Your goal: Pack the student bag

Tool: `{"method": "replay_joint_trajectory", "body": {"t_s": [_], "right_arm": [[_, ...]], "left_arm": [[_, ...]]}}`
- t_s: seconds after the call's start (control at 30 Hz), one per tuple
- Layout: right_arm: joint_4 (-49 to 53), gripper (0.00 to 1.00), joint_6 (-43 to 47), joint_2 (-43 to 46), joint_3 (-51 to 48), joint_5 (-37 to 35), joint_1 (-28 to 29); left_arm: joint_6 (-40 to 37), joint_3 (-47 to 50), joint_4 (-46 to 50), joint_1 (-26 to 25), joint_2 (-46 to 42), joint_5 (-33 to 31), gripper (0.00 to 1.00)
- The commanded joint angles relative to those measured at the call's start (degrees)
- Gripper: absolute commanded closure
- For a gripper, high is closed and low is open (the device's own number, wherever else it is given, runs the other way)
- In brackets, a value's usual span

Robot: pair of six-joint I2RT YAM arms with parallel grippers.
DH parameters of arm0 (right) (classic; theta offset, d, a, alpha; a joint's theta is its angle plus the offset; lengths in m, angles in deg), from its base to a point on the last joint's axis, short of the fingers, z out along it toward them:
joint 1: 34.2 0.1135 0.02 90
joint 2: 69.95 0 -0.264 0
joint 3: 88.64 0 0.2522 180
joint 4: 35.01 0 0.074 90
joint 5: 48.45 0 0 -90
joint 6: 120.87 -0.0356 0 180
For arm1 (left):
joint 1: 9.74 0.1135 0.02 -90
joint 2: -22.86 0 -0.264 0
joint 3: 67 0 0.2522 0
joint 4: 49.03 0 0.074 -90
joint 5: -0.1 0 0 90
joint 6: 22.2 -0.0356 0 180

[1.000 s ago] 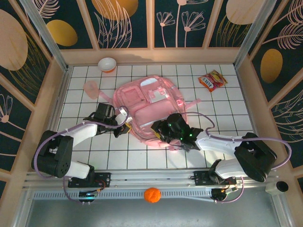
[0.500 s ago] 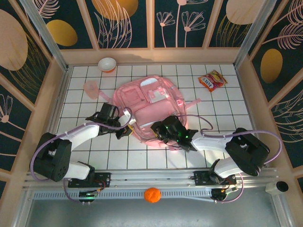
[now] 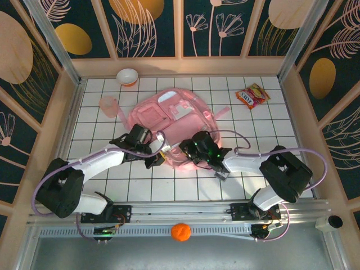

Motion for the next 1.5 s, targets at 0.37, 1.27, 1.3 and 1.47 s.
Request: {"method": "replay_joint_trajectory", "body": {"t_s": [0.37, 1.27, 1.3, 1.47], "right_arm": [[3.4, 0.70, 24.5, 0.3, 7.5, 10.6, -8.5], [25.0, 0.61, 33.2, 22.1, 3.3, 7.1, -1.2], [24.7, 0.61, 32.8, 21.6, 3.3, 7.1, -0.9], [19.4, 0.61, 29.4, 17.7, 2.2, 10.5, 0.1]], "left_arm": [[-5.5, -8.0, -1.5, -10.3, 0.6, 5.1, 0.59], [-37.7, -6.3, -3.8, 3.6, 6.4, -8.1, 0.42], [-37.1, -6.1, -4.2, 3.6, 6.3, -8.5, 0.51], [-31.5, -3.3, -8.5, 3.6, 2.4, -5.7, 0.95]]}}
